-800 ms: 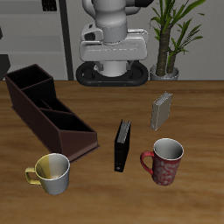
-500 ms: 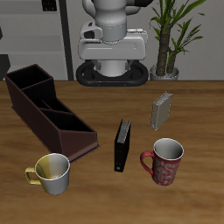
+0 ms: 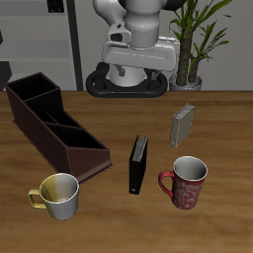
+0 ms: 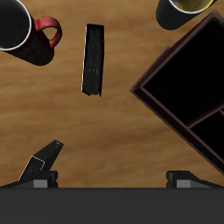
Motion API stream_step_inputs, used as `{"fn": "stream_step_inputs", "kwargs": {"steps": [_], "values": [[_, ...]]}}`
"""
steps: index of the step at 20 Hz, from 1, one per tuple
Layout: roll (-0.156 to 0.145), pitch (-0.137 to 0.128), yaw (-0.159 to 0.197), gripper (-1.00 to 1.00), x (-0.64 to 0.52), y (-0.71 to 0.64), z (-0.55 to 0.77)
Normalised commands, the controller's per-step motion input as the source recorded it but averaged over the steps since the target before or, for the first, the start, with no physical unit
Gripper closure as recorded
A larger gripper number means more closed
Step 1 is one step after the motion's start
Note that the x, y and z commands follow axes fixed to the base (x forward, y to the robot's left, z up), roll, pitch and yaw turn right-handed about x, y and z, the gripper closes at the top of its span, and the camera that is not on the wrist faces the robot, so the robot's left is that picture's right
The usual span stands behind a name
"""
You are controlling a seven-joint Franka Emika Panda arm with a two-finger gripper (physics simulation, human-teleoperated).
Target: Place the yellow book into the right desk caddy's right compartment
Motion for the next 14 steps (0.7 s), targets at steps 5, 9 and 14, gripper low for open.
{"fn": "stream_step_inputs", "kwargs": {"steps": [5, 9, 14], "values": [[0.047, -0.042, -0.041, -1.00, -0.47, 0.64, -0.21], [-0.022, -0.044, -0.018, -1.00, -0.32, 0.37, -0.14], [0.027, -0.030, -0.001, -1.00, -0.34, 0.46, -0.20]]}}
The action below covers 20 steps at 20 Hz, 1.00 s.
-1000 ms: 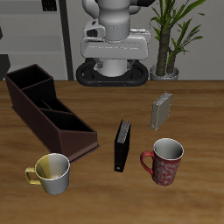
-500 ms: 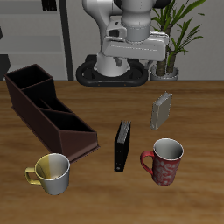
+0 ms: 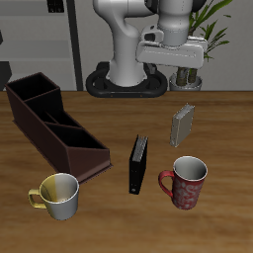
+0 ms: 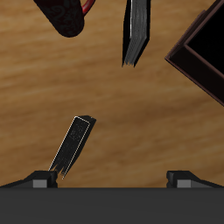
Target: Place the yellow book into the right desk caddy's right compartment
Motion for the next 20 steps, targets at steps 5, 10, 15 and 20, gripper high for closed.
{"fn": "stream_step_inputs", "kwargs": {"steps": [5, 10, 15, 20], "values": [[0.084, 0.007, -0.011, -1.00, -0.15, 0.35, -0.24], [0.033, -0.024, -0.013, -1.00, -0.06, 0.20, -0.17], [0.012, -0.037, -0.002, -1.00, 0.06, 0.09, -0.08], [0.025, 0.001, -0.011, -1.00, 0.11, 0.06, -0.12]]}}
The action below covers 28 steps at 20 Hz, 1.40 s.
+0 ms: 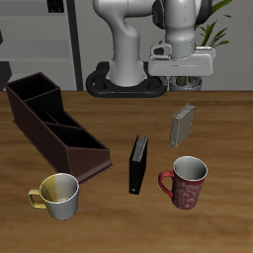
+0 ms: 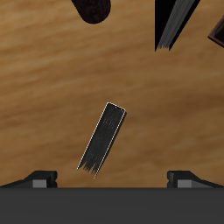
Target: Place the yellow book into the right desk caddy's right compartment
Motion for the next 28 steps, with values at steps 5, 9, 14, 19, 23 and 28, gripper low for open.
{"fn": "stream_step_inputs", "kwargs": {"steps": [5, 9, 14, 19, 23, 28], "values": [[0.038, -0.024, -0.026, -1.00, 0.11, 0.14, -0.16], [0.009, -0.010, -0.037, -1.00, 0.14, 0.04, -0.14], [-0.007, -0.009, -0.026, -1.00, 0.09, -0.04, -0.18], [-0.002, 0.020, -0.019, -1.00, 0.04, -0.04, -0.22], [-0.004, 0.065, -0.044, -1.00, 0.03, -0.04, -0.32], [-0.007, 0.015, -0.008, -1.00, -0.06, 0.01, -0.32]]}}
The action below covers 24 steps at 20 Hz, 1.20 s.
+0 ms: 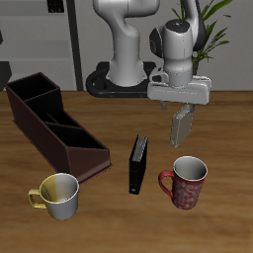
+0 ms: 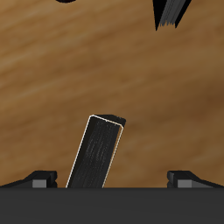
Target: Place the yellow book into the right desk caddy's right compartment
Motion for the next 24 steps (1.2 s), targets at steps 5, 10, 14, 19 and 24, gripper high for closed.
{"fn": "stream_step_inputs", "kwargs": {"steps": [5, 10, 14, 19, 24], "values": [[-0.012, 0.064, -0.007, -1.00, 0.11, -0.02, -0.38], [0.021, 0.089, 0.030, 1.00, 0.07, -0.01, -0.52], [0.017, 0.034, -0.030, 1.00, 0.04, -0.04, -0.08], [0.000, -0.029, -0.006, 1.00, 0.01, -0.11, 0.24], [0.016, -0.019, 0.013, 1.00, 0.00, -0.08, 0.22]]}}
